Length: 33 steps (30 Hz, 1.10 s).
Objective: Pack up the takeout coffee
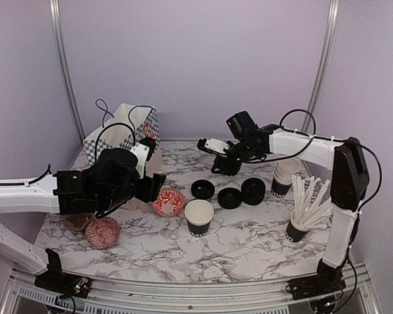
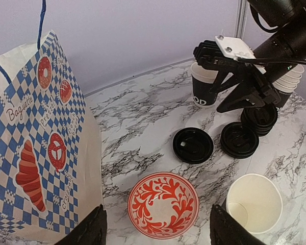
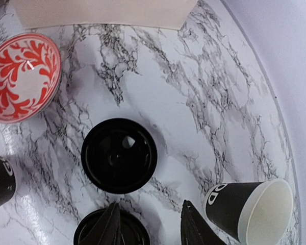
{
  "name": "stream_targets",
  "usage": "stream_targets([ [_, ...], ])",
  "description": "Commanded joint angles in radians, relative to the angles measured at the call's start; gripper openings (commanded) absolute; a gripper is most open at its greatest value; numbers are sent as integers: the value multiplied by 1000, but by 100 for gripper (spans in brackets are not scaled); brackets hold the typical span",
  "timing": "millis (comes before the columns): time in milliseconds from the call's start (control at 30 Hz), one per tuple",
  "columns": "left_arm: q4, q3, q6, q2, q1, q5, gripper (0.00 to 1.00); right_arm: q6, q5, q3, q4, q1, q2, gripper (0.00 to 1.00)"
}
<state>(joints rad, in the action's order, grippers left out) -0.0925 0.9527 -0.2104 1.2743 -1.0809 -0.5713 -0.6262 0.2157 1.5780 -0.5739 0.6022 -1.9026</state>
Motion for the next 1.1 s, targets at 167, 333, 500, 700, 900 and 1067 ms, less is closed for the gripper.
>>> stream_targets([
  [167,-40,19,-21,-50,1,-37,70,147,-99,252,-121,3,-267,39],
  [333,-39,13,-17,-44,1,-35,70,172,-101,293,-144,3,-351,40],
  [500,-33,2,-24,-40,1,-33,70,193,-107,321,-151,2,-407,38],
  [700,-27,-5,-30,-39,1,-30,70,211,-26,337,-176,-4,-436,17],
  [900,-22,1,-20,-35,1,-23,70,241,42,345,-178,-34,-410,7],
  [1067,3,20,22,-19,1,-9,70,264,84,361,-174,-62,-321,5],
])
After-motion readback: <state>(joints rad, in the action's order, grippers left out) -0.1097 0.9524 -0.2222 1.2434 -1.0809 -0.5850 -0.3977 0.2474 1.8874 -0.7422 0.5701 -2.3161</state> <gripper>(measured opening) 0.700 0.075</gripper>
